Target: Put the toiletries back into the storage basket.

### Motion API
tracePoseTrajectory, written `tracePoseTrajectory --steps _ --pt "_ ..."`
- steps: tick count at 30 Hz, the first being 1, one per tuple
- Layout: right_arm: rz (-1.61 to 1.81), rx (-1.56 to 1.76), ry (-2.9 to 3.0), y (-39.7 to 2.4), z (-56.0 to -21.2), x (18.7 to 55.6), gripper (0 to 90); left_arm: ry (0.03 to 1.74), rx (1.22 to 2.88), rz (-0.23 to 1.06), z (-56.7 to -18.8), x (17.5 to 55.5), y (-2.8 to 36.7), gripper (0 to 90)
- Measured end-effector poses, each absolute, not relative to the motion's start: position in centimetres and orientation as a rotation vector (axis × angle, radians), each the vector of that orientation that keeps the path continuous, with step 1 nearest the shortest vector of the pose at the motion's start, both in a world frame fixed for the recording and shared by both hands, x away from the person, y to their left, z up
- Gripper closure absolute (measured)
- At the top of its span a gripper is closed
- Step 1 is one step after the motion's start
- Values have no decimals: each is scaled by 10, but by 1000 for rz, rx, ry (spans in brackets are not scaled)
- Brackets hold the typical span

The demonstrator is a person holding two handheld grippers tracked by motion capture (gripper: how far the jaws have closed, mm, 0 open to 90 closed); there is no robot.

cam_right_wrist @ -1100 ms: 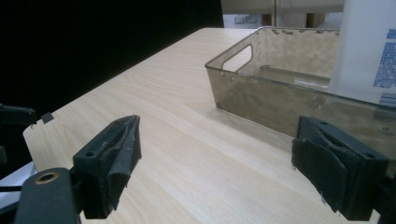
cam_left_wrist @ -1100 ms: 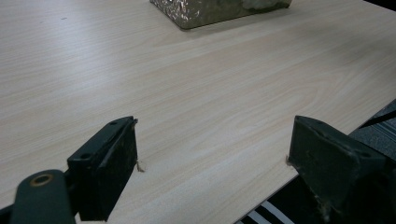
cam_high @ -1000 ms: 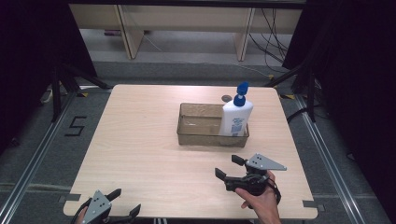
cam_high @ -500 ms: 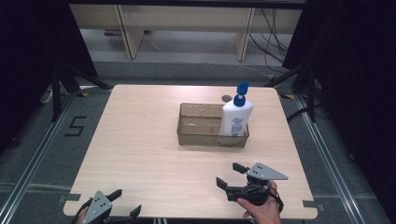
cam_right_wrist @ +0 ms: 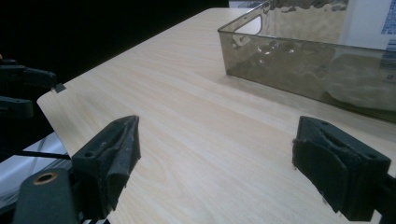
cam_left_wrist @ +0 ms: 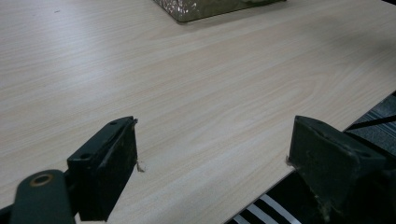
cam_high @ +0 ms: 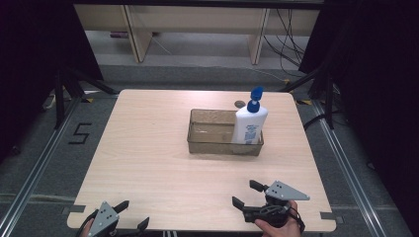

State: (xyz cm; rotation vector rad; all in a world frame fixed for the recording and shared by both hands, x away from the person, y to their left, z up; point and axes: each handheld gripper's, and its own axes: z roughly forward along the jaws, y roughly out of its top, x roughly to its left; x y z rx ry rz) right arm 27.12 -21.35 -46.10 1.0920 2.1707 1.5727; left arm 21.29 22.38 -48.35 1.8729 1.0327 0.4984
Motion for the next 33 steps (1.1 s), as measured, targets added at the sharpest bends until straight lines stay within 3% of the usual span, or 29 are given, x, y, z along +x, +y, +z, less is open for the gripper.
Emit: tracePoseTrajectory --steps 33 --pt "1531 1120 2186 -227 -472 242 156 1017 1905 476 -486 213 220 148"
